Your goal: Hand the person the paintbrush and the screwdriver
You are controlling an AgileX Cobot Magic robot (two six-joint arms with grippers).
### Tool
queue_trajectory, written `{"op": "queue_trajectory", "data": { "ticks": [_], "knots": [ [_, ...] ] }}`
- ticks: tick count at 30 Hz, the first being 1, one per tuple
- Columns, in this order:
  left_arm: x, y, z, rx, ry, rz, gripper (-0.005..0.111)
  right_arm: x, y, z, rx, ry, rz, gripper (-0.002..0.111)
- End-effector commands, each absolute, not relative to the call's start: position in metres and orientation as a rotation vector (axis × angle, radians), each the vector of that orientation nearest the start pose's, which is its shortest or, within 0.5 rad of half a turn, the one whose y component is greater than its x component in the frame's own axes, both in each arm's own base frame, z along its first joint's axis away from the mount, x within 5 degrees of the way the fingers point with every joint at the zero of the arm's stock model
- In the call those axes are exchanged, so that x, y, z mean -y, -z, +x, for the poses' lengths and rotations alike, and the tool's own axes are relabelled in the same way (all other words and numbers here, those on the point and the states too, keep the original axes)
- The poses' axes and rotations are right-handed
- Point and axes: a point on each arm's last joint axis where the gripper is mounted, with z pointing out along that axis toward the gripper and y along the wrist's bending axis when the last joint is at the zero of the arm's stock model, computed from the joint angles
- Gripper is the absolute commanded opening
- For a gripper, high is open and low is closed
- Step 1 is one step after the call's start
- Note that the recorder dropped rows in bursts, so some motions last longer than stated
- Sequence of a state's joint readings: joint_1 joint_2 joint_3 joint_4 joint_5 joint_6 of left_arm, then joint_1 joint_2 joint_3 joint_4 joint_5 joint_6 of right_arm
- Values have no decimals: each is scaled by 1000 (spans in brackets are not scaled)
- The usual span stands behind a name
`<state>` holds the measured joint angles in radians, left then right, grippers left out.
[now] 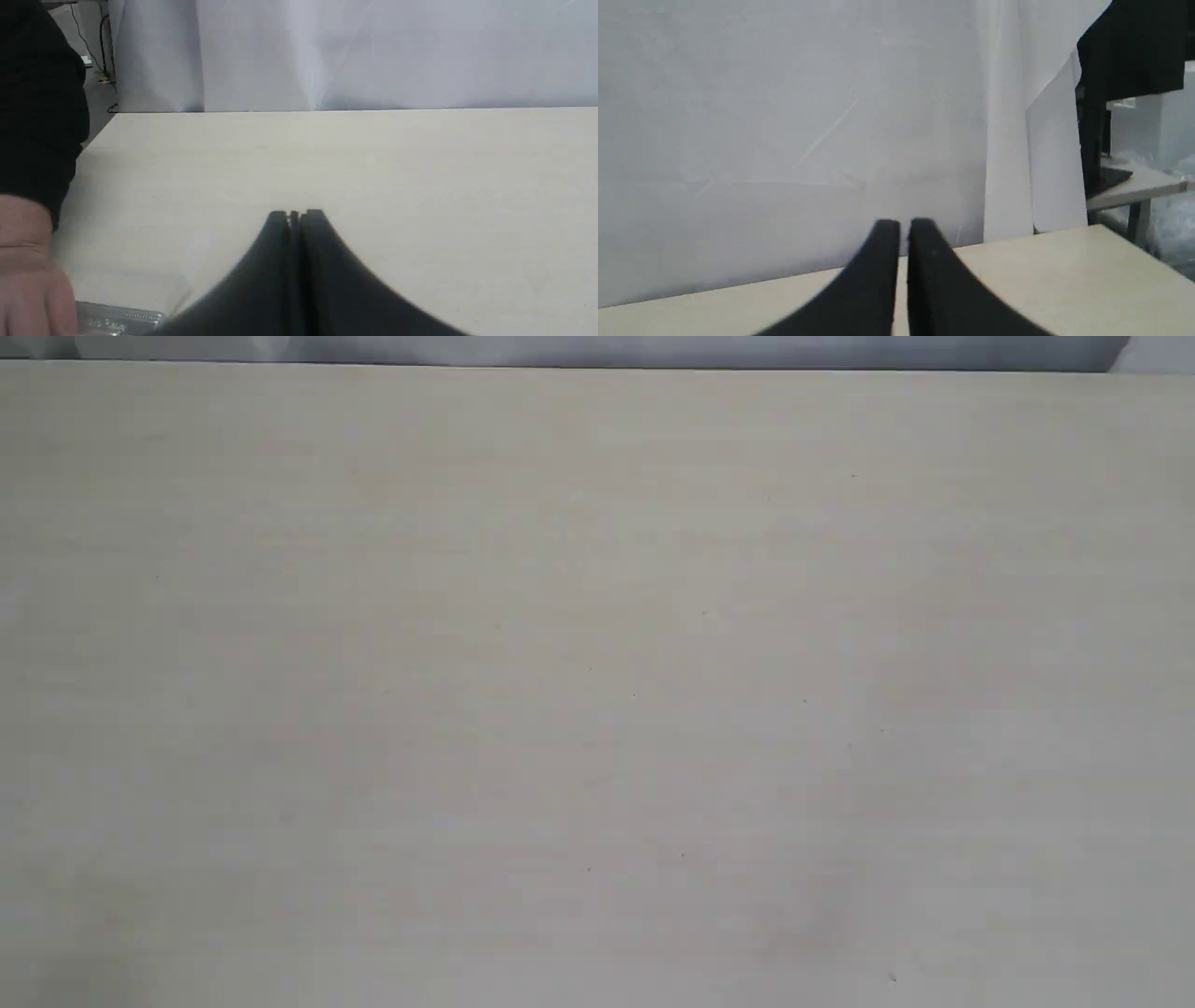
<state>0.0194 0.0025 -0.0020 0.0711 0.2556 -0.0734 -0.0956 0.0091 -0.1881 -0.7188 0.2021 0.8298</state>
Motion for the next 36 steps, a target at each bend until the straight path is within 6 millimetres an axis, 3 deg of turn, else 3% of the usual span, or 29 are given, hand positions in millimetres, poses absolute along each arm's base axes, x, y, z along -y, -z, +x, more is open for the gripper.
{"op": "queue_trajectory", "data": {
  "ticks": [1,14,22,26,36],
  "knots": [
    [-2,-191,55,-1733,-15,-31,0,17,-259,41,-1449,160,211,5],
    [-2,-191,55,-1732,-18,-29,0,24,-245,42,-1558,208,285,5],
    [-2,-191,55,-1732,-18,-29,0,24,-205,49,-1681,200,303,5],
    [-2,-191,55,-1732,-18,-29,0,24,-195,50,-1711,208,290,5],
    [-2,-191,55,-1733,-15,-31,0,21,-198,52,-1673,187,245,5]
  ]
}}
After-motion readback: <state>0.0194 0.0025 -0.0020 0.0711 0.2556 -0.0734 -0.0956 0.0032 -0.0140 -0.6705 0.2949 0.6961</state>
